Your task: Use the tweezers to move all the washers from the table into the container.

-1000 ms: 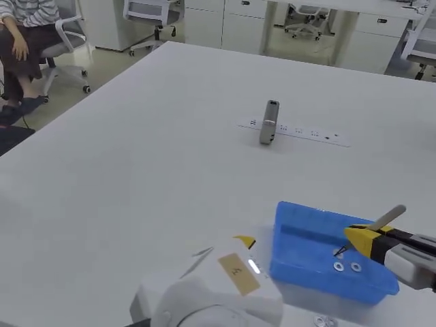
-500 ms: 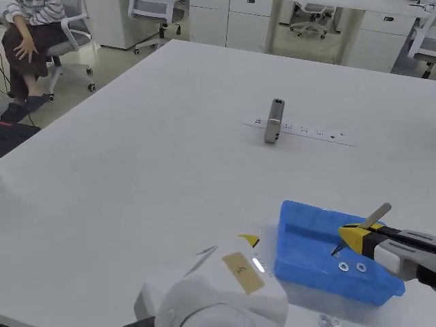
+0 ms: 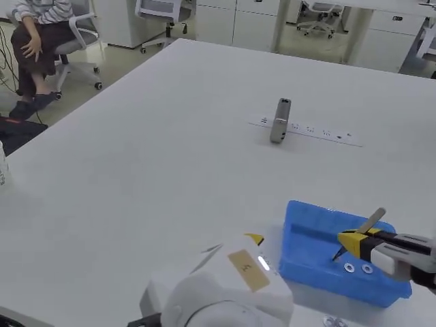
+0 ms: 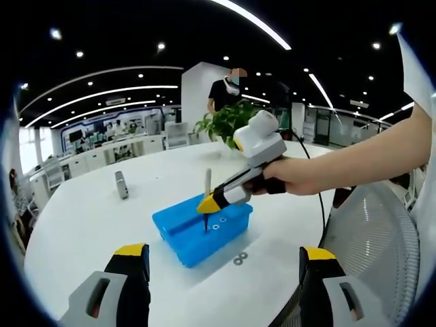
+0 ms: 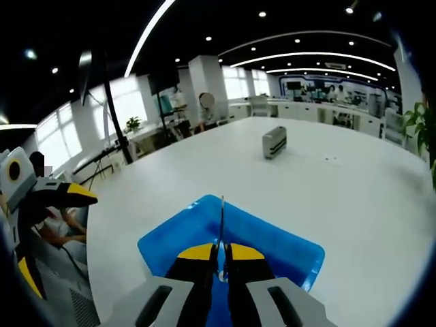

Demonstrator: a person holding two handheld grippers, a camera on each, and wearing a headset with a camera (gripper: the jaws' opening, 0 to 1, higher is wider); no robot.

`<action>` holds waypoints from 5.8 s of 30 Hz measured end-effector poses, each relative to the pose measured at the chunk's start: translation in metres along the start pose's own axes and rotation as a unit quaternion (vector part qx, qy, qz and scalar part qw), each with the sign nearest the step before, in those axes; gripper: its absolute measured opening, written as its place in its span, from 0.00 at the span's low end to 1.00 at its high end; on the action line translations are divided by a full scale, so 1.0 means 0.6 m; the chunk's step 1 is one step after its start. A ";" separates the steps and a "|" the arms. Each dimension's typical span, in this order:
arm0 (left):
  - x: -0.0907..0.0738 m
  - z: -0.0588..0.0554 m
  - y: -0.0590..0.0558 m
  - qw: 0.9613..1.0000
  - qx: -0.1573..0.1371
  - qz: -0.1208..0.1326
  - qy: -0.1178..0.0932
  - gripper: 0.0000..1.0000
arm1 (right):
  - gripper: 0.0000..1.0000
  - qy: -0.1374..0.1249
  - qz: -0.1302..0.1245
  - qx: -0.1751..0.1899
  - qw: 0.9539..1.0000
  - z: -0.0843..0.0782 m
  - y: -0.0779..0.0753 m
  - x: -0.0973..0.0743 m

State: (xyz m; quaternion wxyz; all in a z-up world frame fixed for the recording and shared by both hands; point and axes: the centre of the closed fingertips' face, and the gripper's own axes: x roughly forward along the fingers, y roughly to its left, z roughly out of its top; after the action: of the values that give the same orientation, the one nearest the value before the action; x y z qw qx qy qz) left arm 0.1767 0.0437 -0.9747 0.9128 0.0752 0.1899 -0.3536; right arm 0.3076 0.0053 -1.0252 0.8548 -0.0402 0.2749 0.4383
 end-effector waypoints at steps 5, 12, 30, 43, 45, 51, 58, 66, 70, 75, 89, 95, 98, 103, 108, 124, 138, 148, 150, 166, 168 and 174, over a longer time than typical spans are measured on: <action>0.000 0.000 0.001 1.000 0.000 0.001 0.000 0.92 | 0.03 0.006 -0.002 -0.003 1.000 -0.005 -0.002 0.001; 0.001 -0.001 -0.001 1.000 0.002 -0.002 0.003 0.92 | 0.03 0.009 -0.001 -0.005 1.000 -0.007 -0.002 0.003; 0.003 -0.001 -0.006 1.000 0.007 -0.009 0.004 0.92 | 0.04 -0.058 0.010 0.037 0.998 0.041 0.022 -0.039; 0.003 -0.004 -0.006 1.000 0.005 -0.009 0.007 0.92 | 0.04 -0.088 0.031 0.056 0.994 0.049 0.055 -0.085; 0.004 -0.003 -0.006 1.000 0.008 -0.008 0.007 0.92 | 0.04 -0.090 0.035 0.057 0.994 0.048 0.060 -0.090; 0.004 -0.003 -0.005 1.000 0.006 -0.007 0.007 0.92 | 0.04 -0.076 0.058 0.047 0.994 0.028 0.082 -0.099; 0.003 -0.003 -0.004 1.000 0.005 -0.006 0.006 0.92 | 0.04 -0.052 0.077 0.046 0.995 -0.010 0.101 -0.097; 0.003 -0.003 -0.004 1.000 0.005 -0.006 0.006 0.92 | 0.04 -0.013 0.078 0.043 0.996 -0.057 0.097 -0.085; 0.003 -0.004 -0.005 1.000 0.006 -0.007 0.007 0.92 | 0.04 0.013 0.082 0.019 0.996 -0.078 0.096 -0.081; 0.003 -0.004 -0.005 1.000 0.005 -0.008 0.007 0.92 | 0.04 0.024 0.082 0.003 0.996 -0.087 0.095 -0.076; 0.003 -0.005 -0.005 1.000 0.006 -0.008 0.009 0.92 | 0.04 0.019 0.087 -0.029 0.996 -0.086 0.100 -0.070; 0.003 -0.005 -0.005 1.000 0.006 -0.008 0.010 0.91 | 0.03 0.021 0.095 -0.085 0.992 -0.091 0.114 -0.073; 0.003 -0.005 -0.005 1.000 0.006 -0.008 0.010 0.91 | 0.03 0.021 0.092 -0.084 0.992 -0.091 0.112 -0.075; 0.003 -0.003 -0.006 1.000 0.005 -0.009 0.006 0.92 | 0.03 0.017 0.085 -0.063 0.994 -0.090 0.108 -0.077; 0.003 -0.003 -0.006 1.000 0.004 -0.010 0.006 0.92 | 0.03 0.014 0.081 -0.054 0.995 -0.087 0.105 -0.080; 0.004 -0.005 -0.007 1.000 0.005 -0.011 0.009 0.91 | 0.03 -0.019 0.089 -0.028 0.995 -0.056 0.109 -0.089; 0.005 -0.007 -0.011 1.000 0.008 -0.016 0.013 0.91 | 0.03 -0.048 0.092 -0.015 0.994 -0.024 0.108 -0.095; 0.005 -0.008 -0.010 1.000 0.006 -0.016 0.014 0.91 | 0.03 -0.059 0.094 -0.020 0.994 0.000 0.114 -0.088; 0.005 -0.007 -0.009 1.000 0.005 -0.015 0.013 0.91 | 0.03 -0.062 0.093 -0.021 0.993 0.006 0.114 -0.086; 0.004 -0.008 -0.007 1.000 0.002 -0.012 0.012 0.91 | 0.03 -0.061 0.101 -0.026 0.993 0.015 0.115 -0.074; 0.004 -0.008 -0.007 1.000 0.001 -0.013 0.013 0.91 | 0.03 -0.063 0.100 -0.026 0.993 0.017 0.115 -0.077; 0.004 -0.008 -0.007 1.000 0.001 -0.013 0.012 0.91 | 0.03 -0.070 0.102 -0.025 0.992 0.025 0.116 -0.086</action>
State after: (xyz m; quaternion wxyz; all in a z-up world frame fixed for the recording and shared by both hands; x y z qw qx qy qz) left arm 0.1740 0.0406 -0.9801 0.9057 0.0780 0.2019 -0.3646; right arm 0.2362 0.0152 -0.9746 0.8218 -0.0026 0.2056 0.5314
